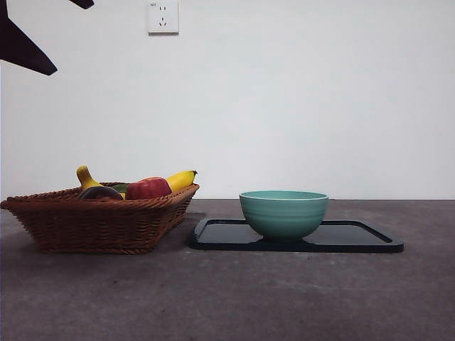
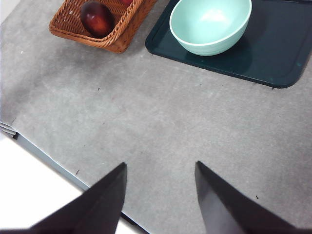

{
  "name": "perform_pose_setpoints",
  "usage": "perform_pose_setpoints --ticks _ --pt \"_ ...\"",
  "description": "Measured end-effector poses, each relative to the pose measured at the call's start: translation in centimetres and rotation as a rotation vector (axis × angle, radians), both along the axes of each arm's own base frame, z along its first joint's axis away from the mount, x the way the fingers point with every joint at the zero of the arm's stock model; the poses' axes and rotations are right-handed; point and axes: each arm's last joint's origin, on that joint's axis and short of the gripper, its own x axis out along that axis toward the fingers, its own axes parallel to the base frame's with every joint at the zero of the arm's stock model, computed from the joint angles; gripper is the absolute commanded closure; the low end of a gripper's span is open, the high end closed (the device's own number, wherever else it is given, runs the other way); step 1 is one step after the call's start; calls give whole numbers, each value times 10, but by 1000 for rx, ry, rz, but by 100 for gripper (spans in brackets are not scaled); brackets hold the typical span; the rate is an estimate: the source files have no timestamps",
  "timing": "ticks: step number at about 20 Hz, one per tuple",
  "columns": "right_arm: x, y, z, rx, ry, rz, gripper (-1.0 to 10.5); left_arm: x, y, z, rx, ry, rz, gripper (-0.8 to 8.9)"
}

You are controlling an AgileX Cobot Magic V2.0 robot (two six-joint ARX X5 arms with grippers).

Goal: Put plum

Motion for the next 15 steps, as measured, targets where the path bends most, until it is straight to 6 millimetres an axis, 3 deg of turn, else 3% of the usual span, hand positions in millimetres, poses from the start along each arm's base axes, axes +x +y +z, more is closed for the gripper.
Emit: perform_pose_setpoints --ticks 4,7,11,15 --pt "3 1 2 26 -13 -27 724 0 0 0 0 0 0 378" --pt "18 5 7 46 -39 -91 723 0 0 0 0 0 0 378" --pt "60 19 17 34 4 -129 721 0 0 0 0 0 0 378" --pt "118 35 22 -38 85 -151 720 0 0 0 0 -1 0 378"
